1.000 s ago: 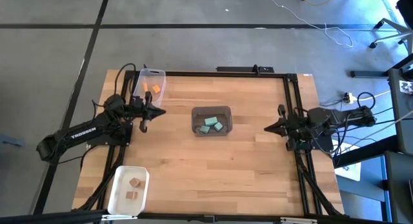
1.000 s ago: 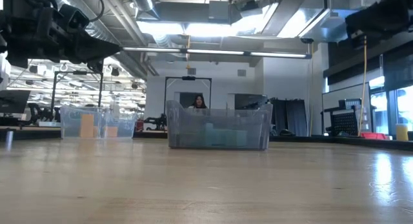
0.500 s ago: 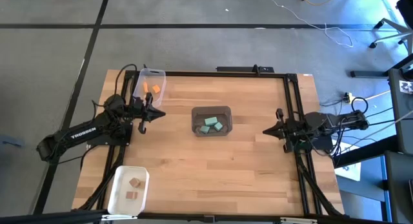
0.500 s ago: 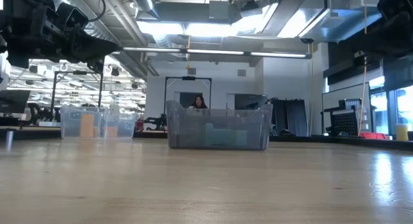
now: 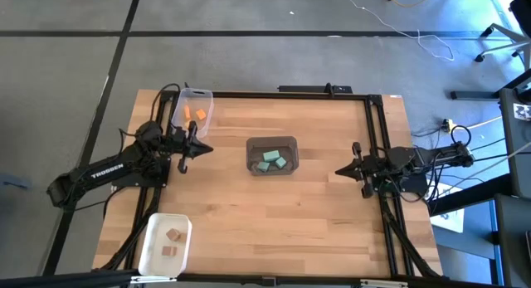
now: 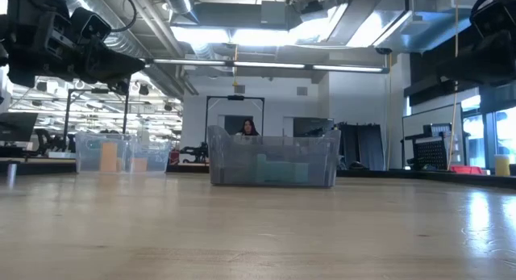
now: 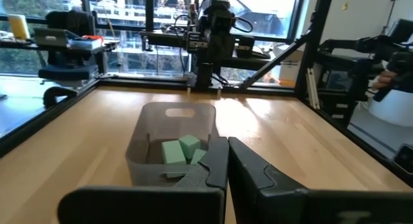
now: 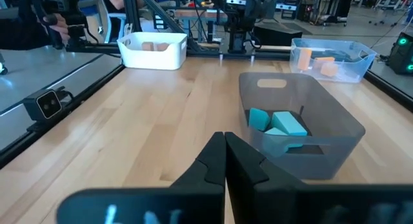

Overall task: Sort & place blocks by color
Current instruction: Return to Home Position

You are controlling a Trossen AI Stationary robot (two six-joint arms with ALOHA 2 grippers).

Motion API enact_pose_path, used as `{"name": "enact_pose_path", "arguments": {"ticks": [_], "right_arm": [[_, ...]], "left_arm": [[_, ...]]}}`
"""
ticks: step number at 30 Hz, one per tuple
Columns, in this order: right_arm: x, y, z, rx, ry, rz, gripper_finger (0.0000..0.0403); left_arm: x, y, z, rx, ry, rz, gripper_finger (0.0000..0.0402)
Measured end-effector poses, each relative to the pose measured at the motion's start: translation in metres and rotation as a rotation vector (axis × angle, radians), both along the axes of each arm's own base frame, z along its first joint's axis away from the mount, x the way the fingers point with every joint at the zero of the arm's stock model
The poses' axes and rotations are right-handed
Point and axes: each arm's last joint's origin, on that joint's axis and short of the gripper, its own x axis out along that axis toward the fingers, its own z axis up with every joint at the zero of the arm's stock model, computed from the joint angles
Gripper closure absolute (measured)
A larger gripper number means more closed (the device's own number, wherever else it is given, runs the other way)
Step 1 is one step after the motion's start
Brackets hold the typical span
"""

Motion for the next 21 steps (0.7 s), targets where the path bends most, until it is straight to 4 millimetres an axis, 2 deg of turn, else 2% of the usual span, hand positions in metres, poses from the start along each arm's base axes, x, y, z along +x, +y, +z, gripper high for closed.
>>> {"name": "enact_pose_path", "arguments": {"ticks": [12, 21], "right_arm": [[0.000, -0.001, 0.000, -0.024, -0.001, -0.015, 0.0403], [0.000, 0.000, 0.000, -0.024, 0.000, -0.014, 0.0398]], "left_arm": [[0.000, -0.004, -0.001, 0.007, 0.014, -0.137, 0.0401], [0.000, -0.004, -0.012, -0.009, 0.098, -0.130, 0.0401]]}}
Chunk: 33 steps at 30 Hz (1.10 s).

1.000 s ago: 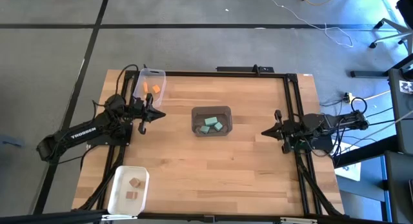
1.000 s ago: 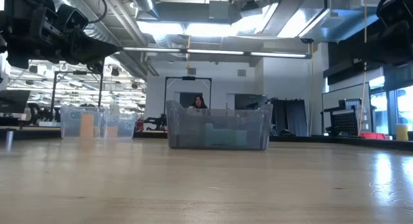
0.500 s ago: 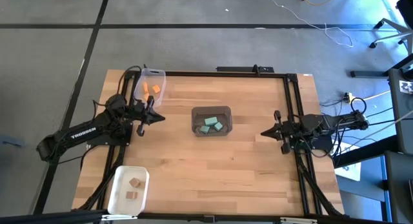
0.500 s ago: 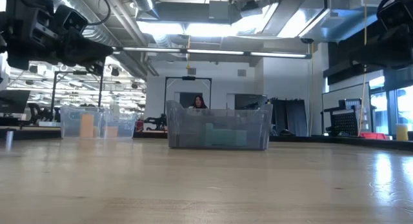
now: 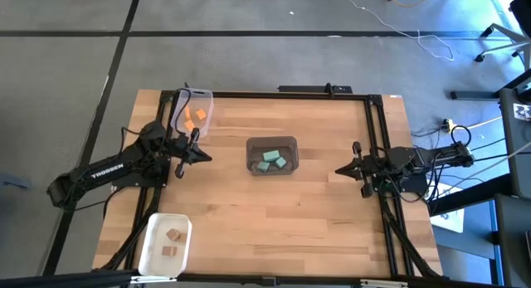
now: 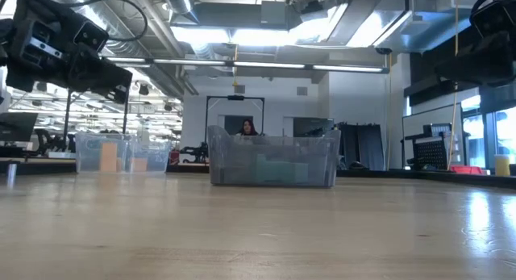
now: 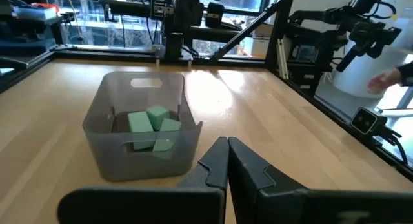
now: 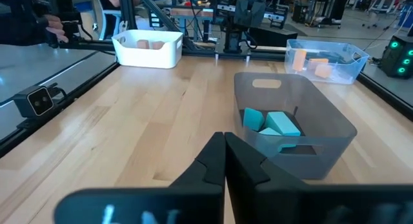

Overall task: Sort & place blocks by color
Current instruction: Return to Home Position

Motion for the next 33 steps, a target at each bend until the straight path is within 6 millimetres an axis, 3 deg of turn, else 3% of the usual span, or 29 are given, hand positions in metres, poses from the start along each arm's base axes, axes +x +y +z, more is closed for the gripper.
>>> {"name": "enact_pose_path", "arguments": {"ticks": [9, 13, 23, 33], "right_arm": [[0.000, 0.000, 0.000, 0.000, 0.000, 0.001, 0.0389], [0.000, 0.000, 0.000, -0.001, 0.000, 0.002, 0.0391], [0.000, 0.000, 0.000, -0.001, 0.000, 0.002, 0.0390], [0.000, 0.000, 0.000, 0.000, 0.000, 0.003, 0.0390]], "left_arm": [[0.000, 0.002, -0.005, -0.029, 0.053, 0.081, 0.0401], [-0.001, 0.005, -0.016, -0.091, 0.163, 0.211, 0.0401], [-0.003, 0.014, -0.017, -0.028, 0.185, 0.518, 0.0401], [-0.004, 0.016, -0.017, -0.015, 0.191, 0.604, 0.0401]]}}
